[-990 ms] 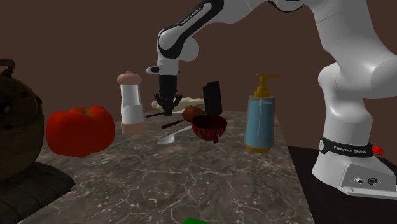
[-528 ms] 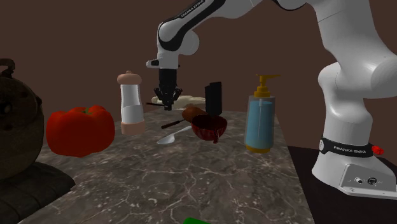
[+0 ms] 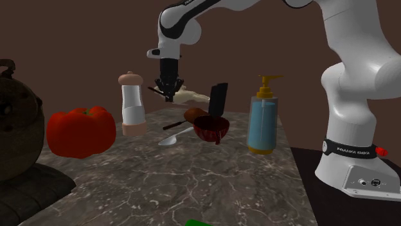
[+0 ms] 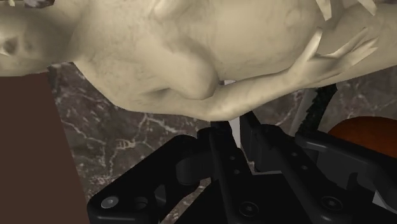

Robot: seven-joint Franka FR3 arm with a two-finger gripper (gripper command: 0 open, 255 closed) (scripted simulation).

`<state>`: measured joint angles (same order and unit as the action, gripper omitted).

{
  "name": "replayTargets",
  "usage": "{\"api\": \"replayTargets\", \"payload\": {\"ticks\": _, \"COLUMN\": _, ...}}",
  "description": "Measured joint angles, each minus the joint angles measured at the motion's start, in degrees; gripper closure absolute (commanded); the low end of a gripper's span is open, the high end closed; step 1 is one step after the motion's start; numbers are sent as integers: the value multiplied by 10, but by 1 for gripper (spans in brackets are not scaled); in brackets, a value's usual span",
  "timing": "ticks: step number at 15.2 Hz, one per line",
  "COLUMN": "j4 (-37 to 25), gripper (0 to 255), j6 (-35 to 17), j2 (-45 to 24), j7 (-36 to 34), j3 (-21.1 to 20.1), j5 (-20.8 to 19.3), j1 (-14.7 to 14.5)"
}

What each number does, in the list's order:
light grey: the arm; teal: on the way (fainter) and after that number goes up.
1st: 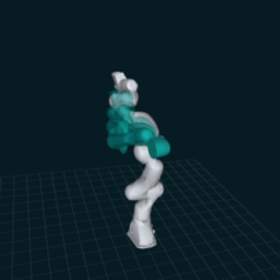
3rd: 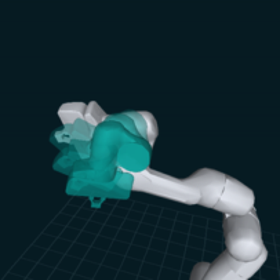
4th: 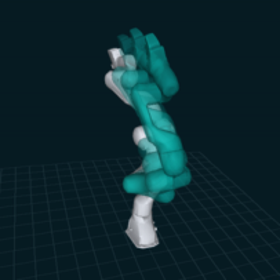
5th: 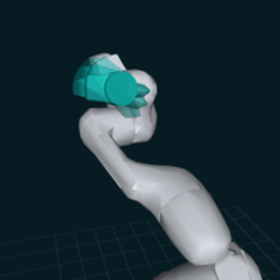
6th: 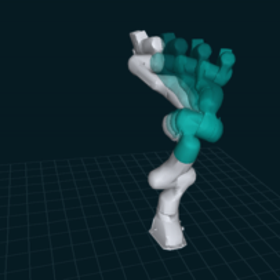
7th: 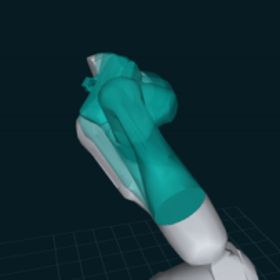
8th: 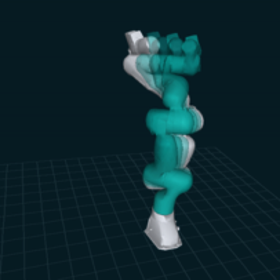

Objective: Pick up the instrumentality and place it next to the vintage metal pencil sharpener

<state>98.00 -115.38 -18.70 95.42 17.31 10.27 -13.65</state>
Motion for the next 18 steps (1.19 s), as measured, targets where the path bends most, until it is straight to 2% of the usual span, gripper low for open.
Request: {"api": "replayTargets", "payload": {"ticks": 18, "j4": -108, "gripper": 255, "j6": 130, "j2": 24, "j7": -17, "j3": 5, "j5": -13, "j1": 2}}
